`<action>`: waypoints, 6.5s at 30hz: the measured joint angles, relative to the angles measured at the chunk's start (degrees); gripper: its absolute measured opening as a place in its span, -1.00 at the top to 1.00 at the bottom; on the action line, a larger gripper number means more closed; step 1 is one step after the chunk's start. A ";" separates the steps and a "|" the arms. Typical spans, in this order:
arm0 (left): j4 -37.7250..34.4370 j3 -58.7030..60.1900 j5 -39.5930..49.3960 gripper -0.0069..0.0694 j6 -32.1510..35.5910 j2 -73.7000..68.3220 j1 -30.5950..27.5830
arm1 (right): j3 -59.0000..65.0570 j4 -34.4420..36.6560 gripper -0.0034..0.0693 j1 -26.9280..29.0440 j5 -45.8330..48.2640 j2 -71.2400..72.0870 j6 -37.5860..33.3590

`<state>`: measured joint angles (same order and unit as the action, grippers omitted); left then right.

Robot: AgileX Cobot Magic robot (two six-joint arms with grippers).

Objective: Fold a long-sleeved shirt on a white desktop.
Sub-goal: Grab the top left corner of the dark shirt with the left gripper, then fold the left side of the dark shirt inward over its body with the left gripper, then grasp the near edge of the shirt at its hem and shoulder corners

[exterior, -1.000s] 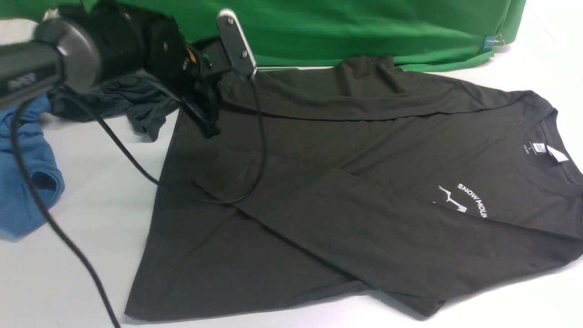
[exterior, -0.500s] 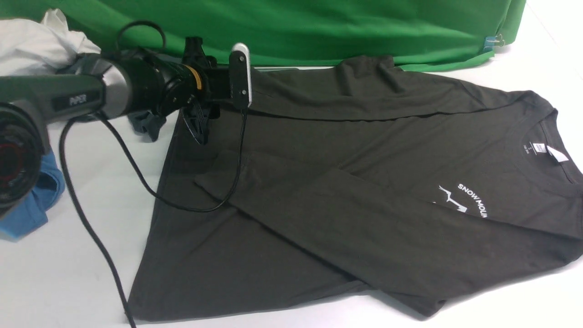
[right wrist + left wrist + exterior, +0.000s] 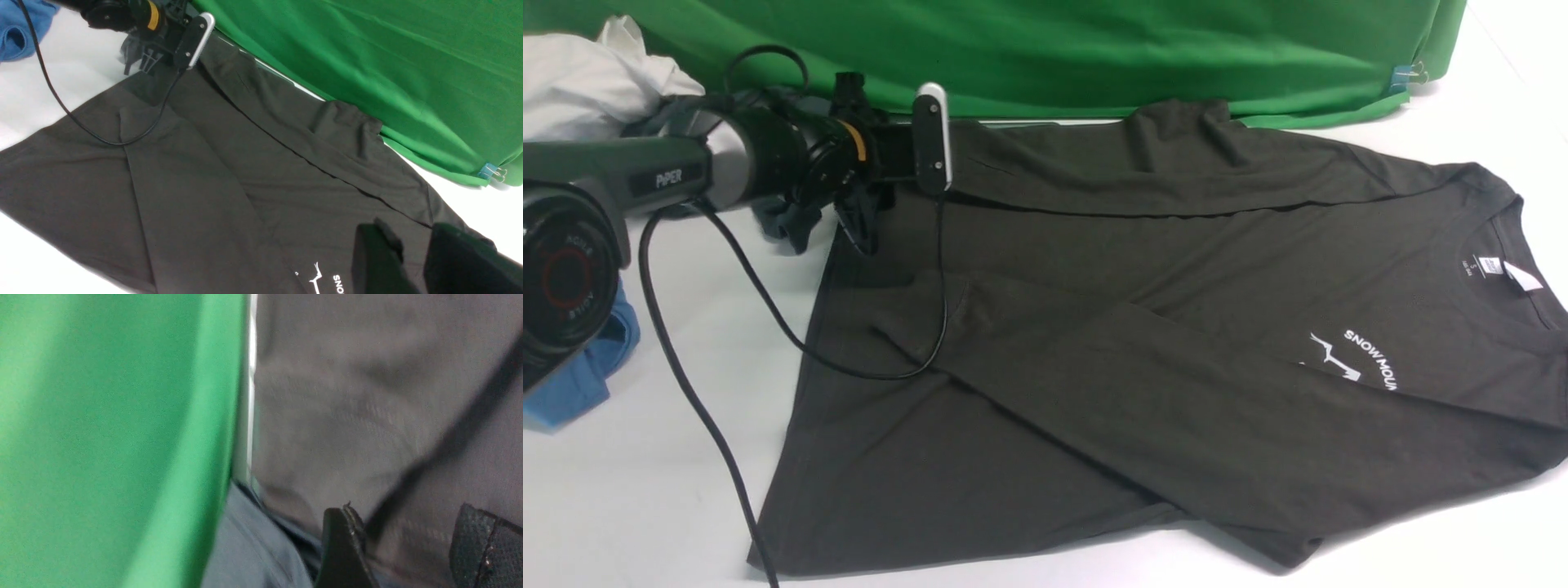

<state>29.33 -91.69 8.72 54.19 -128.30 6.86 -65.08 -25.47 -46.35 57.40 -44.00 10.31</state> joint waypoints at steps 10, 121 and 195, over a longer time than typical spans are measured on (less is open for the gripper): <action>-0.49 -0.05 -3.75 -0.13 0.59 -1.82 -0.15 | 0.00 0.00 0.40 0.00 -0.45 -0.11 0.00; -29.33 8.19 43.44 0.52 -3.26 25.11 12.89 | 2.76 4.54 0.36 0.00 9.26 -0.18 -1.54; -32.50 47.92 51.28 0.66 -10.88 60.35 15.61 | 16.57 6.19 0.15 3.04 6.60 -16.07 -28.00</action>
<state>-3.17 -43.77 60.00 43.32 -67.94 22.47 -48.52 -19.28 -43.31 64.01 -60.07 -17.70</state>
